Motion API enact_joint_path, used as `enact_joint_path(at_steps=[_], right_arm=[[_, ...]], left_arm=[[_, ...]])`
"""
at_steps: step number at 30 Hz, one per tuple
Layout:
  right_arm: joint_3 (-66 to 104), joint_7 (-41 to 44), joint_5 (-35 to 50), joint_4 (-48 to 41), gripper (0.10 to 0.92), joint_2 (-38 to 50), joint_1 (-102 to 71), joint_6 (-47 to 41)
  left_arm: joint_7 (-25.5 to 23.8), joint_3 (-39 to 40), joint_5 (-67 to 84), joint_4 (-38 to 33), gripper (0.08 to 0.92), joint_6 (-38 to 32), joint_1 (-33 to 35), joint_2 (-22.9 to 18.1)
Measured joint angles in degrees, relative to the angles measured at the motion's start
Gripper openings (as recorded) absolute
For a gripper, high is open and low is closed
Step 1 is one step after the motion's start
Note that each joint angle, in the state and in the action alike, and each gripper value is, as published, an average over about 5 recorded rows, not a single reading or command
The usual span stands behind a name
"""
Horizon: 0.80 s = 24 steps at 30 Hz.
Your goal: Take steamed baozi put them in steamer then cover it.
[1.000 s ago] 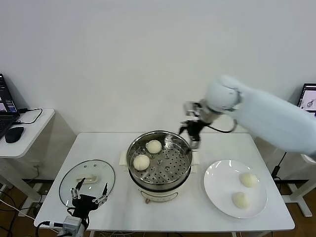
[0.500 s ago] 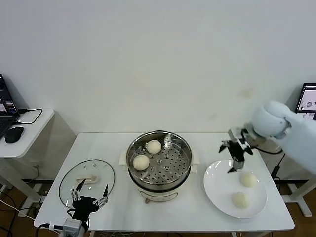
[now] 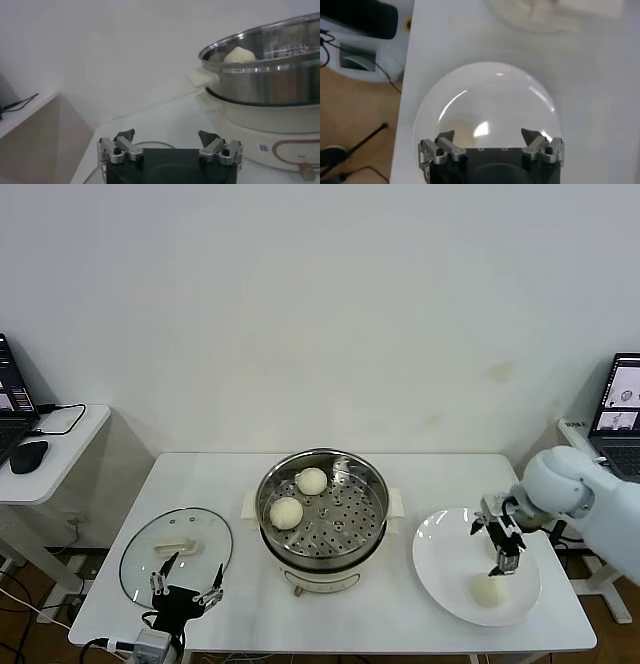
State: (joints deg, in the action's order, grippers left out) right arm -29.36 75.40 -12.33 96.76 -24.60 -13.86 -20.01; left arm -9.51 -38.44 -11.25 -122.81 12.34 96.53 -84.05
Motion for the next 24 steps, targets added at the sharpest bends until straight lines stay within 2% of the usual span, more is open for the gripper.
enact_joint_path(at_steps=[24], right_arm=[[8.16,-4.25,-5.74,-4.0,0.823,-1.94,-14.8,-0.28]], left_arm=[[0.04,0.13,-0.41,2.15,0.823,-0.06,-0.43,-0.07]])
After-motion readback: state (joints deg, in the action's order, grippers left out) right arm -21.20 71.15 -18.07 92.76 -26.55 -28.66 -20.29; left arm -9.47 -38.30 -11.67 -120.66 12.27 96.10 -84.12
